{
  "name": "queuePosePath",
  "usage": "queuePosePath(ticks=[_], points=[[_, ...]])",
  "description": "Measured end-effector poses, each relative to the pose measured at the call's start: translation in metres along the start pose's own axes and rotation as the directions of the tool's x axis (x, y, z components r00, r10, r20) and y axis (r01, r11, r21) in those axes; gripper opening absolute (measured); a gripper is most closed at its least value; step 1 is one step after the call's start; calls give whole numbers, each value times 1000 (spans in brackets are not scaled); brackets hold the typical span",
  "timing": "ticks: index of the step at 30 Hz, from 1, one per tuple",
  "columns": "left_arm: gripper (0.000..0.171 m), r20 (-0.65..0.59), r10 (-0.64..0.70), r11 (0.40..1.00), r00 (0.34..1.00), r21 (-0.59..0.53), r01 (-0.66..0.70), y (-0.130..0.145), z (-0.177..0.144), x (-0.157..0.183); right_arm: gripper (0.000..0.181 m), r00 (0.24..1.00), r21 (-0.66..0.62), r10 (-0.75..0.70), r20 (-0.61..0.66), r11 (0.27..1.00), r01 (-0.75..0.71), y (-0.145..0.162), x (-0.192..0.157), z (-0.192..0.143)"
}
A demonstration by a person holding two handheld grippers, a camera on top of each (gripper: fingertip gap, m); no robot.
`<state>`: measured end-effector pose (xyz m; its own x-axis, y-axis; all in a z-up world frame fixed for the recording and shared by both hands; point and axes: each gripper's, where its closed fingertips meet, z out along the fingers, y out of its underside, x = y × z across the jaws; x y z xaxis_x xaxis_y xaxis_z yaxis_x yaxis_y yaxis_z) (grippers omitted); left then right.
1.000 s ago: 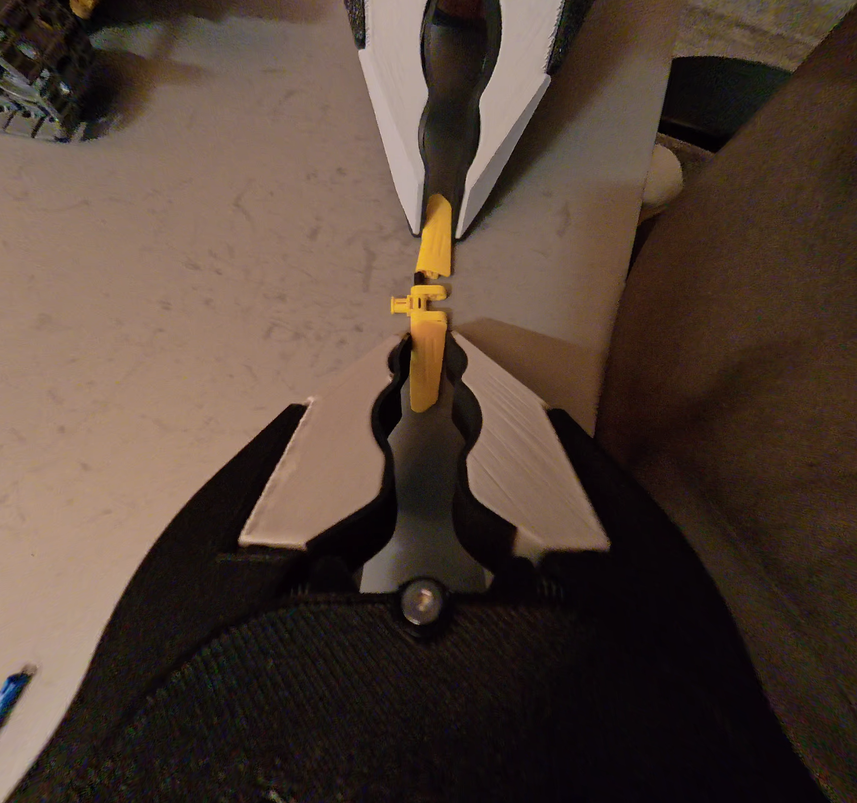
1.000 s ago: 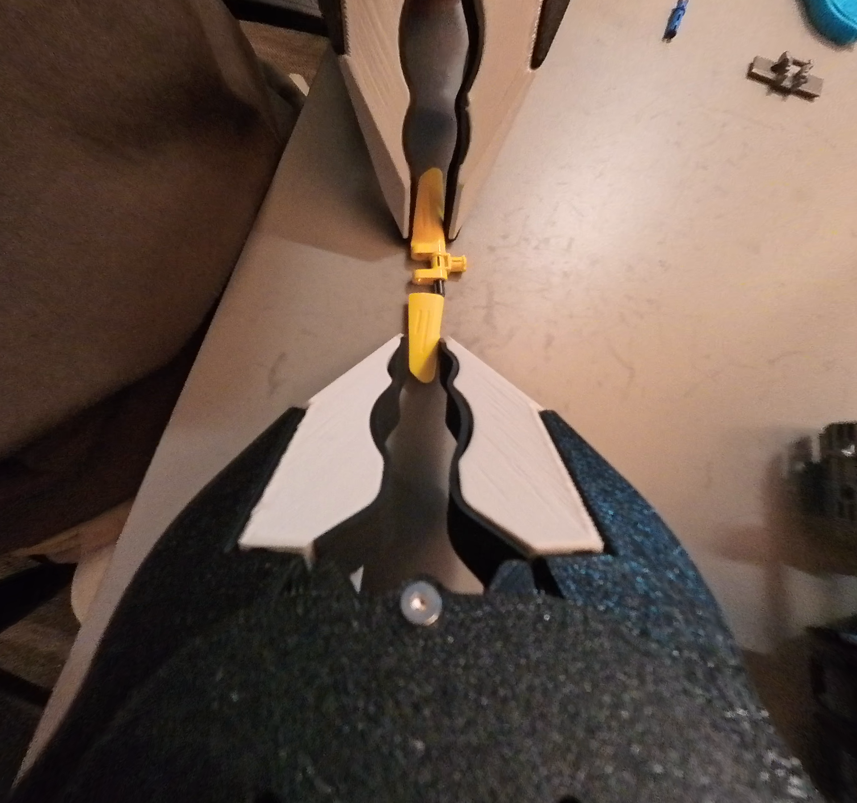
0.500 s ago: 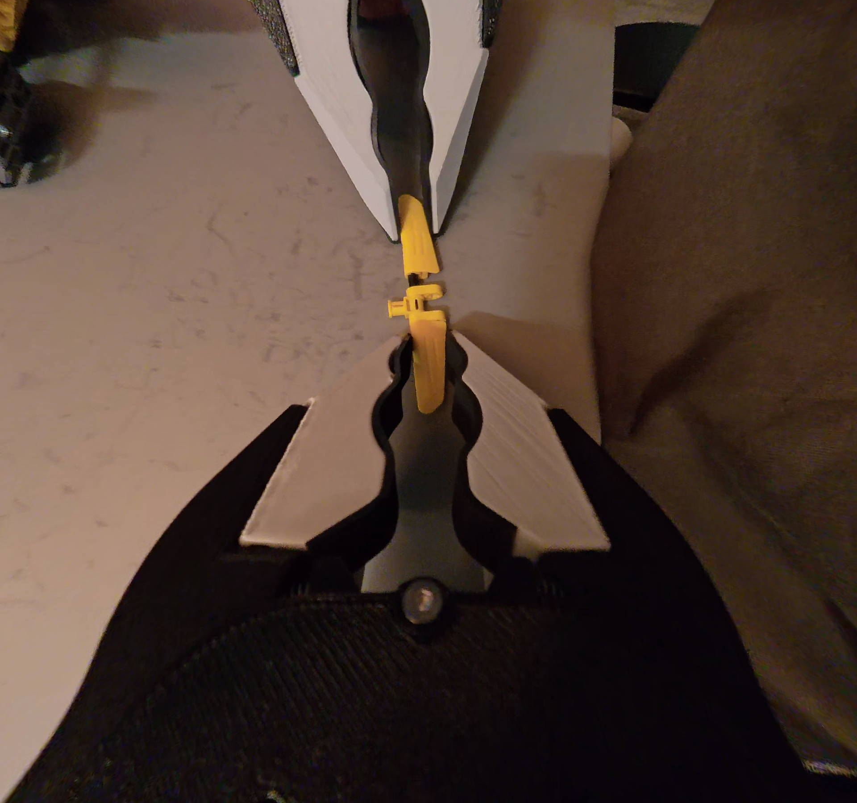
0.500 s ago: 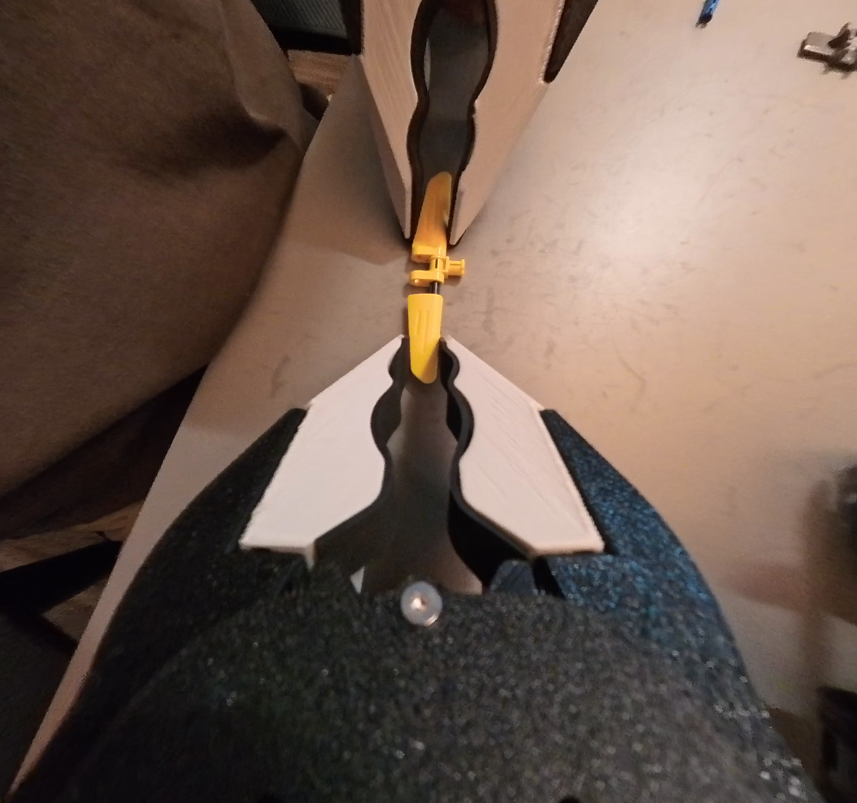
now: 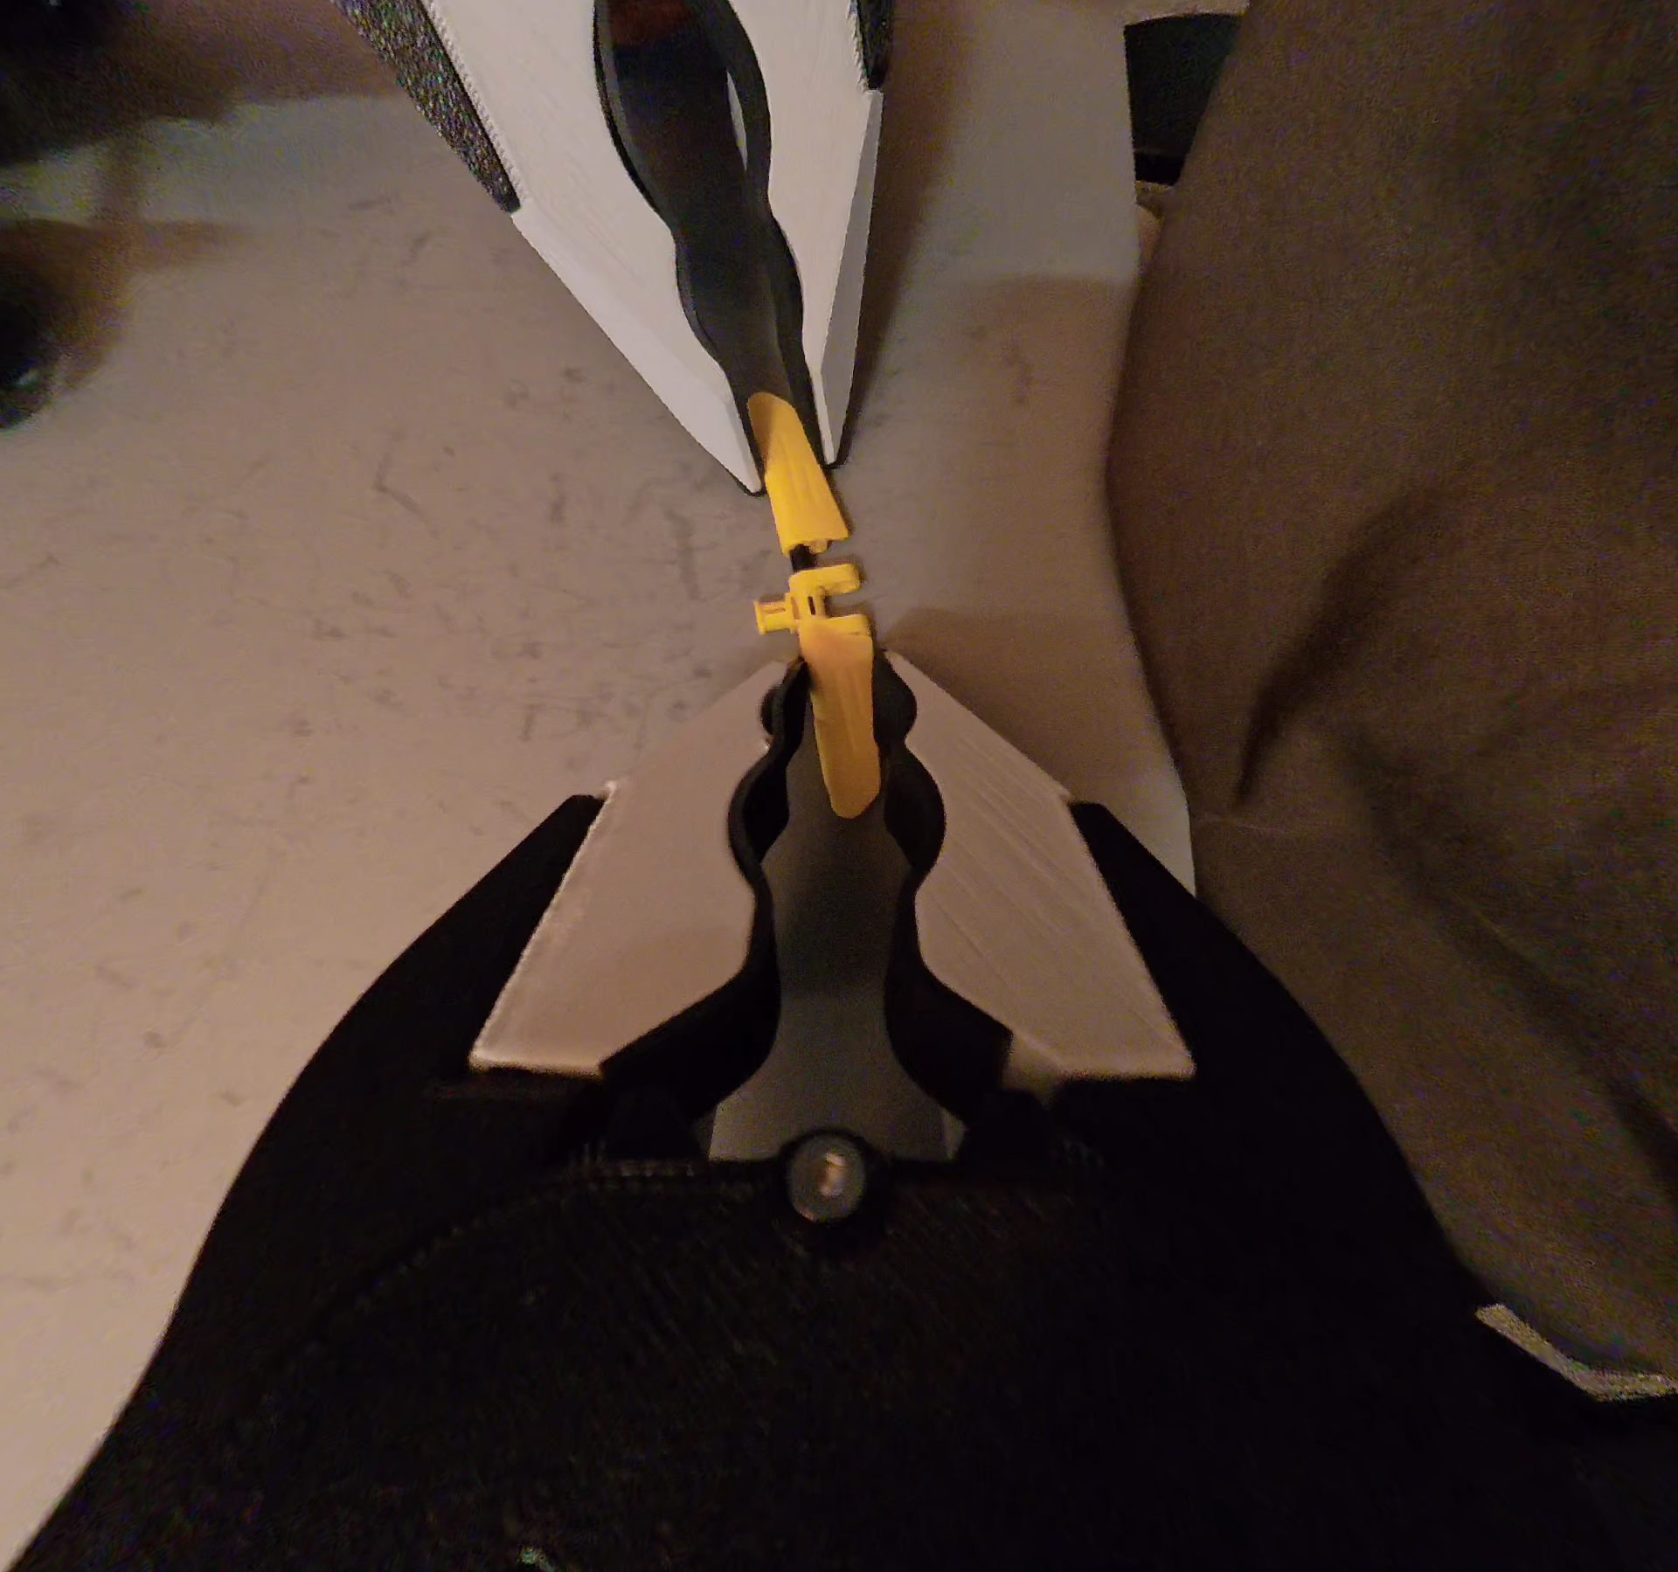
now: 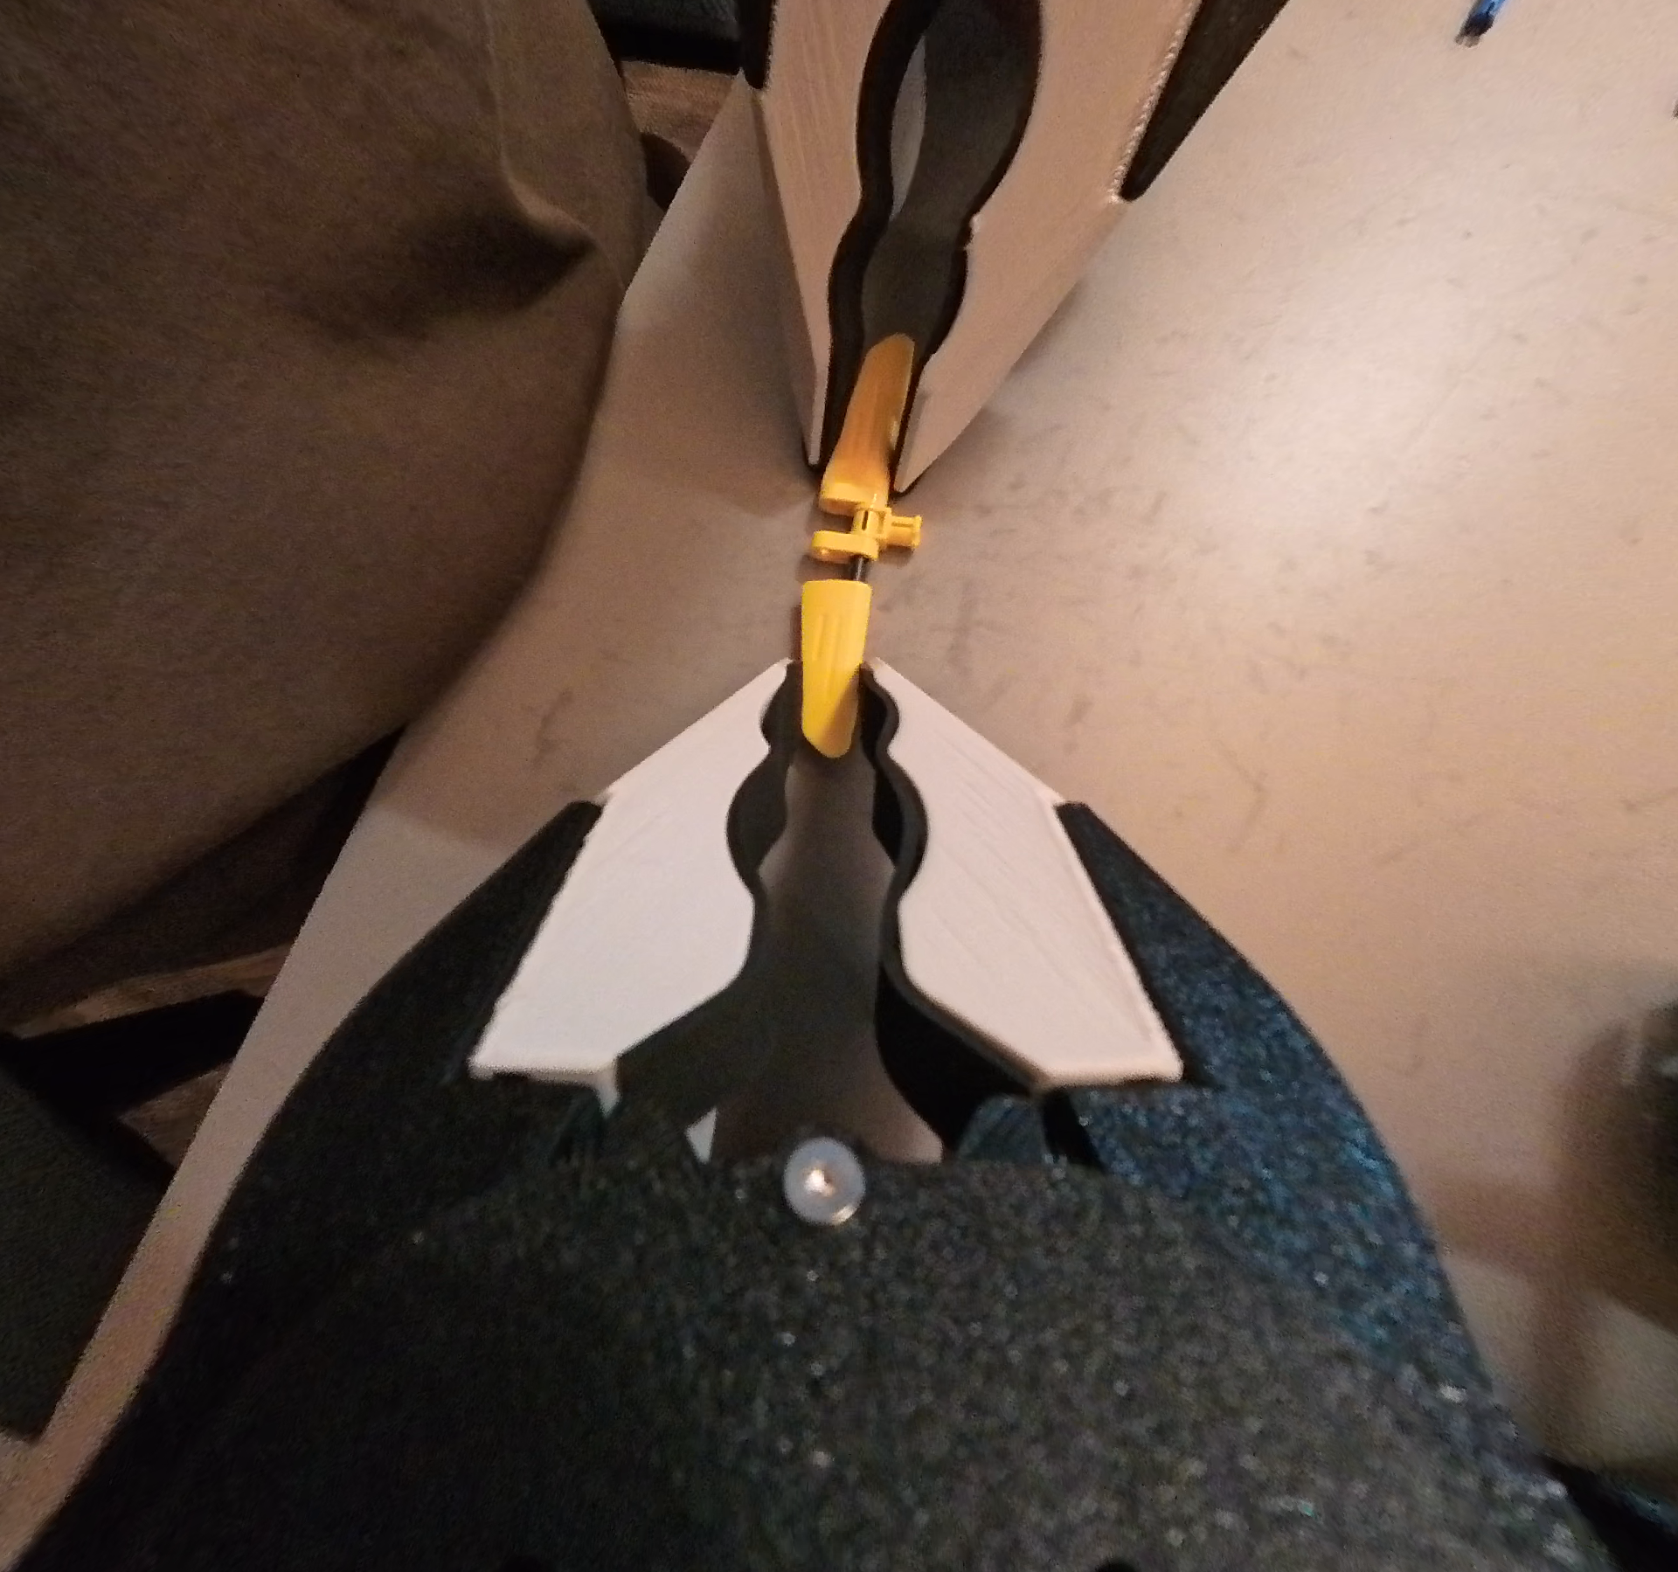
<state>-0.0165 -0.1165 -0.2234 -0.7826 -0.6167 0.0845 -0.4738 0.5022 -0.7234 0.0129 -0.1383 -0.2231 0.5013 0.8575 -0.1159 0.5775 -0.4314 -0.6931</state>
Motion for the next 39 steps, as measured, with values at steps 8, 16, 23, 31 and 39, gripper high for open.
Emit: queuePosePath(ticks=[8,16,23,31,39], points=[[11,-12,10,1000,1000,1,-10,0,0,0,11,992,55,121,21,991,-122,-2,1,0],[11,-32,36,999,999,-4,-36,1,0,1,10,1000,29,-13,12,1000,13,-1,0,1],[11,-17,43,999,999,-3,-43,1,0,0,11,983,51,181,33,982,-182,-2,1,1],[11,-18,33,999,999,-3,-33,0,0,0,11,992,42,100,-75,994,-98,-3,1,2],[10,-24,6,1000,1000,-3,-6,0,0,0,10,988,42,122,-97,992,-118,-5,1,4]])
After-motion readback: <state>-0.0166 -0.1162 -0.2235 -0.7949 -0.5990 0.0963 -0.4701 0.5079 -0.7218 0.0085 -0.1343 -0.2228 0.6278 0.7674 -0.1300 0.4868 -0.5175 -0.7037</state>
